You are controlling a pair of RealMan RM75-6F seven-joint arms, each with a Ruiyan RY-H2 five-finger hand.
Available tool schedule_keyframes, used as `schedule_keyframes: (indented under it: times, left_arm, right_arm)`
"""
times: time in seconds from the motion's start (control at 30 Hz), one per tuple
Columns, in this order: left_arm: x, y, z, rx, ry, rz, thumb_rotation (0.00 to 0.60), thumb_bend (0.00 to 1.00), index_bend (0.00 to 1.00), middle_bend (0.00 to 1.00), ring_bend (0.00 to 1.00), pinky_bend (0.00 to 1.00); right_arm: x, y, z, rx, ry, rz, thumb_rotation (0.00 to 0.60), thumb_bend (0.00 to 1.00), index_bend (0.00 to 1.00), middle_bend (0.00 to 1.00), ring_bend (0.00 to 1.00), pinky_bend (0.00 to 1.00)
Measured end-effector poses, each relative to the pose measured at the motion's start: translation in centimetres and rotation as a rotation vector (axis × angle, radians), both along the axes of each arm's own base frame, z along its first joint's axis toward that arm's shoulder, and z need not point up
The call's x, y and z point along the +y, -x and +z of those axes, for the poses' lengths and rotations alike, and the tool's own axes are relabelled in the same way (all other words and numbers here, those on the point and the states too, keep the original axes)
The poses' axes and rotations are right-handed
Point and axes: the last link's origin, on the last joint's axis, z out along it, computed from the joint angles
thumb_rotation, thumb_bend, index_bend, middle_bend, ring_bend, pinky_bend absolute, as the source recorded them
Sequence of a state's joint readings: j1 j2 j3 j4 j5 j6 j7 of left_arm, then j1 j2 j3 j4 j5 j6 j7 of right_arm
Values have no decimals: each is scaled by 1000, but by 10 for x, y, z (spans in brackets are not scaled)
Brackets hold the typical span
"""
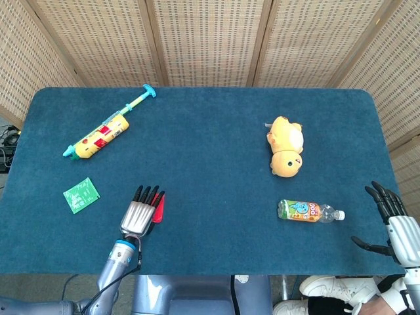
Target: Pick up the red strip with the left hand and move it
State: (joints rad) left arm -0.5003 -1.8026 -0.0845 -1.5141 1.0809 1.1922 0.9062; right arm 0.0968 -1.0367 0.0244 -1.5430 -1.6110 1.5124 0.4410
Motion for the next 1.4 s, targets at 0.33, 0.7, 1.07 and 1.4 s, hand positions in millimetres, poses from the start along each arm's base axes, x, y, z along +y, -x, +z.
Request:
schedule_keyframes:
  times: [0.33,0.7,1.07,1.4]
  left_arm:
    - [5,2,10,-23,-25,-2,600,567,0,0,0,0]
    - [-1,4,18,-79,2,6,600,530,26,0,0,0]
    - [-3,6,19,-77,-7,7,600,440,166,0,0,0]
    - [-8,3,18,-84,-12,-14,600,288,0,0,0,0]
  right_arm:
    - [1,-1,-1,3,-1,3,600,0,0,0,0,0]
    - [1,-2,-1,1,-3,6,600,0,0,0,0,0]
    - [1,-1,-1,0,-3,4,600,0,0,0,0,0]
    - [1,-2,0,-3,-1,4,600,0,0,0,0,0]
